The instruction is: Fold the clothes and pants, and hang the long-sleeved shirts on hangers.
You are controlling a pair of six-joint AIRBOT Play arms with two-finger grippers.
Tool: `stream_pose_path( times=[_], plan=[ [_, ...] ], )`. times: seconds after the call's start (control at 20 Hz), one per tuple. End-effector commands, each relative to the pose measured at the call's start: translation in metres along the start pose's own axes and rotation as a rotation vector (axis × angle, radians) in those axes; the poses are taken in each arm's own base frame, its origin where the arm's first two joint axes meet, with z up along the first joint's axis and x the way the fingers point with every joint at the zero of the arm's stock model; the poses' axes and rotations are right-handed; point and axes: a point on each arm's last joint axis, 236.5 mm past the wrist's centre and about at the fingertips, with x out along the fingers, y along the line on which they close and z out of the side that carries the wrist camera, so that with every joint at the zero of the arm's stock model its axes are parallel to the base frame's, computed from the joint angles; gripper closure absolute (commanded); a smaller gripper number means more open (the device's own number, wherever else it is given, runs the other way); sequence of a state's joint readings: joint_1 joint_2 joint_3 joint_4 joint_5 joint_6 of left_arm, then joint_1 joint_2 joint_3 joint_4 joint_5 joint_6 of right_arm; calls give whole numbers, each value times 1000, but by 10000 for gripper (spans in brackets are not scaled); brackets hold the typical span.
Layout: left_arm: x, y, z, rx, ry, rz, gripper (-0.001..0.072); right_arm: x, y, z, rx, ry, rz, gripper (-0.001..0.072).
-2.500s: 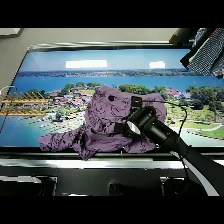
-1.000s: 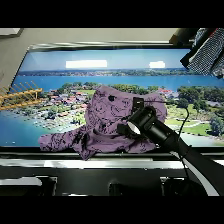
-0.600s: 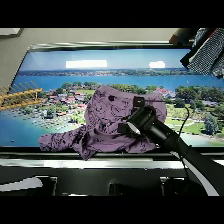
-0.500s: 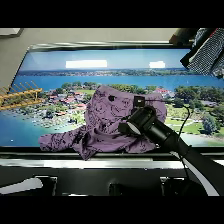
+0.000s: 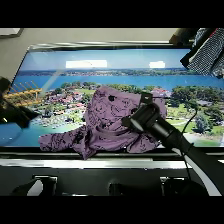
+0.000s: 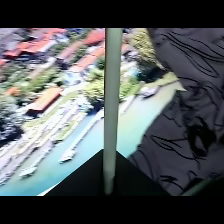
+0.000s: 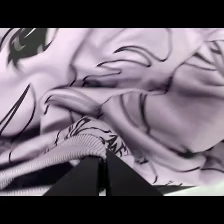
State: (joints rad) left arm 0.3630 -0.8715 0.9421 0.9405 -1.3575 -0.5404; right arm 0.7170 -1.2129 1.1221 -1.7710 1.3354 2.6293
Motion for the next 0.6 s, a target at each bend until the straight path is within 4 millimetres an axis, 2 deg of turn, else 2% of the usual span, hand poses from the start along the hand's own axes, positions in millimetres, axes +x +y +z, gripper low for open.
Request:
stream_pose_path(
  times=[0.0, 0.15, 0.25, 0.55],
  plan=[
    [18, -80, -33, 116, 25, -118, 681, 5, -6, 2, 6, 109, 54, 673],
    [18, -123, -50, 186, 49, -201, 681, 6, -14, 2, -13, 148, 58, 673],
    [17, -144, -63, 224, 76, -258, 681, 7, -19, 5, -21, 137, 39, 673],
    [1, -169, -77, 277, 97, -311, 681, 8, -35, 16, 29, 90, -32, 673]
  ],
)
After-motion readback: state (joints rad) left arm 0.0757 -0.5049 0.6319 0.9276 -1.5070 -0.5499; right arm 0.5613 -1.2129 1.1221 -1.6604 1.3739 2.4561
